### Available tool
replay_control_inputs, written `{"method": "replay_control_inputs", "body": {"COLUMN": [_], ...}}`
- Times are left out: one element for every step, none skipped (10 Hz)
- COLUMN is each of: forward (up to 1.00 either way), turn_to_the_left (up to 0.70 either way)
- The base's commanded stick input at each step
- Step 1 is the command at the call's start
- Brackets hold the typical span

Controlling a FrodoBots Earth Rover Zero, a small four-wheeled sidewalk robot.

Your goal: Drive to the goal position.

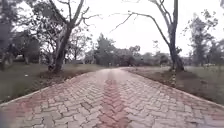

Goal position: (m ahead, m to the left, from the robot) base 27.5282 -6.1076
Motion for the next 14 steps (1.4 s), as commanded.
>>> {"method": "replay_control_inputs", "body": {"forward": [0.7, 0.7, 0.7, 0.7, 0.7, 0.7, 0.7, 0.7, 0.7, 0.7, 0.7, 0.7, 0.7, 0.7], "turn_to_the_left": [0.0, 0.0, 0.0, 0.0, 0.0, 0.0, 0.0, 0.0, 0.0, 0.0, 0.0, 0.0, 0.0, 0.0]}}
